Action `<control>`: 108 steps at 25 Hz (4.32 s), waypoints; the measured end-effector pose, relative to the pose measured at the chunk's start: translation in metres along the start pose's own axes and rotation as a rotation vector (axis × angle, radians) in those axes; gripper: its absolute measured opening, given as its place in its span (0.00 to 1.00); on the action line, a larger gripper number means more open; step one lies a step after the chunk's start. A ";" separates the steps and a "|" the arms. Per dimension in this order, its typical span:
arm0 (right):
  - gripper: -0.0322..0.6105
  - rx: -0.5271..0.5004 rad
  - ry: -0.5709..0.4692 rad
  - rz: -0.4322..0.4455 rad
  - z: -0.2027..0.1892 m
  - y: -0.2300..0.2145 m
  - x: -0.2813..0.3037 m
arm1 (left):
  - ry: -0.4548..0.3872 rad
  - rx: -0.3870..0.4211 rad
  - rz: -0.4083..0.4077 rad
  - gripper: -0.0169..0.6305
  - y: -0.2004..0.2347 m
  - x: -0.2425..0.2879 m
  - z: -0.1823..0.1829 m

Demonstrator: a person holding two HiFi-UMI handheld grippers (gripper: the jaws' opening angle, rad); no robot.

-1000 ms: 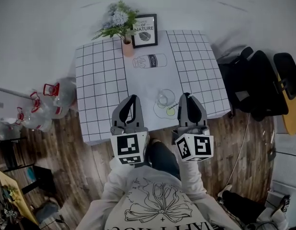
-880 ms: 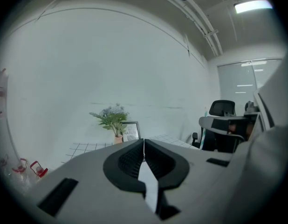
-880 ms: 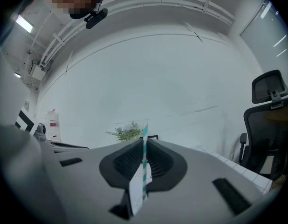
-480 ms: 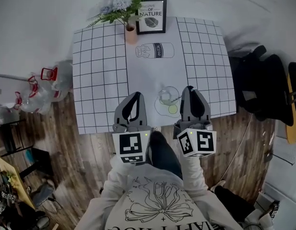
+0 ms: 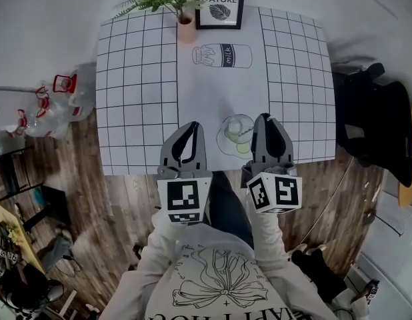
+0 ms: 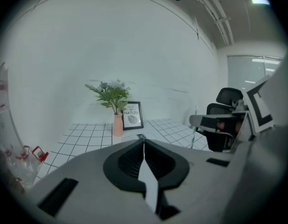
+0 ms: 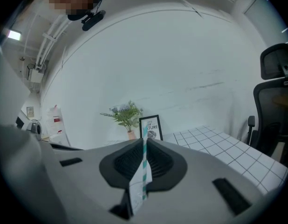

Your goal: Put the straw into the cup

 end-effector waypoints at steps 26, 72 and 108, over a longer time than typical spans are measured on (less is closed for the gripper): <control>0.08 0.028 0.136 -0.004 -0.038 -0.012 0.041 | 0.080 -0.025 0.016 0.04 0.012 0.018 -0.028; 0.06 -0.161 -0.190 -0.038 0.099 0.055 -0.062 | -0.373 0.035 -0.017 0.04 -0.003 -0.075 0.113; 0.05 -0.181 -0.210 -0.039 0.103 0.056 -0.078 | -0.402 0.039 -0.011 0.04 -0.015 -0.091 0.115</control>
Point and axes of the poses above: the fingertips, and each gripper's own axes: x forward along the fingers, y to its left, z out of its top, the point moved 9 cm from there along -x, backward along the fingers, and after that the axes turned 5 degrees about z, right-handed, at the moved point
